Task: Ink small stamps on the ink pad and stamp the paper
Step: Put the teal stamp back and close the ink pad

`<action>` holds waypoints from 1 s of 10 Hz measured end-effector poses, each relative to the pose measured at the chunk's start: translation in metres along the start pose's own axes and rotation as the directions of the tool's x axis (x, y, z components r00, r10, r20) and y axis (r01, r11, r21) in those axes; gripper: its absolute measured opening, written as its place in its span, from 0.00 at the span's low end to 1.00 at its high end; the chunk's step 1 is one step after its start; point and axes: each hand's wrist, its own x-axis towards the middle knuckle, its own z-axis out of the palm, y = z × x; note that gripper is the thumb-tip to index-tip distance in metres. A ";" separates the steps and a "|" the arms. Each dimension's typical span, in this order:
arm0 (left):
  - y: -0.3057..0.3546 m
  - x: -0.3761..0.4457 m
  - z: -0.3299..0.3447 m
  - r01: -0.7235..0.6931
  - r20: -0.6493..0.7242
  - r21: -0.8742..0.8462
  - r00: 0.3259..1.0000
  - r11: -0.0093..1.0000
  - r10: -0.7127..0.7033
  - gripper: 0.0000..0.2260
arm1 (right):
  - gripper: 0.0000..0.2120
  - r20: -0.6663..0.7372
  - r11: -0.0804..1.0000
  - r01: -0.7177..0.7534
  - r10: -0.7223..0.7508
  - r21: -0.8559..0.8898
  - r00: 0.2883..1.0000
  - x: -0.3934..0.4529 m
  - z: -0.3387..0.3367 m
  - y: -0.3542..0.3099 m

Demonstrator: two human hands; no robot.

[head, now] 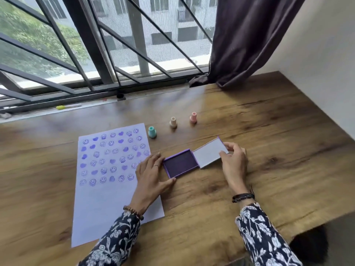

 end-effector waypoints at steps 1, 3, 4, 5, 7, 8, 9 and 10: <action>0.004 -0.004 0.004 -0.011 -0.035 0.005 0.999 1.000 0.011 0.31 | 0.09 -0.017 0.990 0.124 -0.123 0.074 0.992 -0.008 -0.012 -0.009; 0.015 -0.006 0.007 0.018 -0.024 -0.011 1.000 1.000 -0.019 0.33 | 0.08 0.256 0.887 0.461 -0.441 -0.022 0.860 -0.061 0.000 -0.026; 0.013 -0.012 0.002 0.012 0.101 -0.052 0.995 0.999 -0.007 0.37 | 0.07 0.478 0.849 0.498 -0.367 -0.180 0.798 -0.088 0.016 -0.013; 0.004 -0.017 -0.011 0.012 0.140 -0.088 0.990 0.996 0.001 0.35 | 0.08 0.458 0.893 0.424 -0.317 -0.150 0.830 -0.099 0.026 -0.011; 0.008 -0.010 -0.018 -0.005 0.050 -0.127 0.999 0.992 0.012 0.25 | 0.20 0.403 0.879 0.392 -0.267 -0.270 0.875 -0.073 0.028 -0.019; 0.012 -0.010 -0.016 -0.006 0.043 -0.141 0.999 0.990 0.012 0.23 | 0.25 0.433 0.878 0.370 -0.219 -0.303 0.874 -0.068 0.028 -0.015; 0.009 -0.010 -0.020 0.001 0.035 -0.138 0.999 0.990 0.004 0.23 | 0.27 0.427 0.872 0.383 -0.235 -0.304 0.873 -0.072 0.032 -0.016; 0.007 -0.015 -0.020 0.005 0.042 -0.123 0.999 0.992 0.000 0.24 | 0.29 0.420 0.865 0.369 -0.211 -0.341 0.883 -0.080 0.035 -0.014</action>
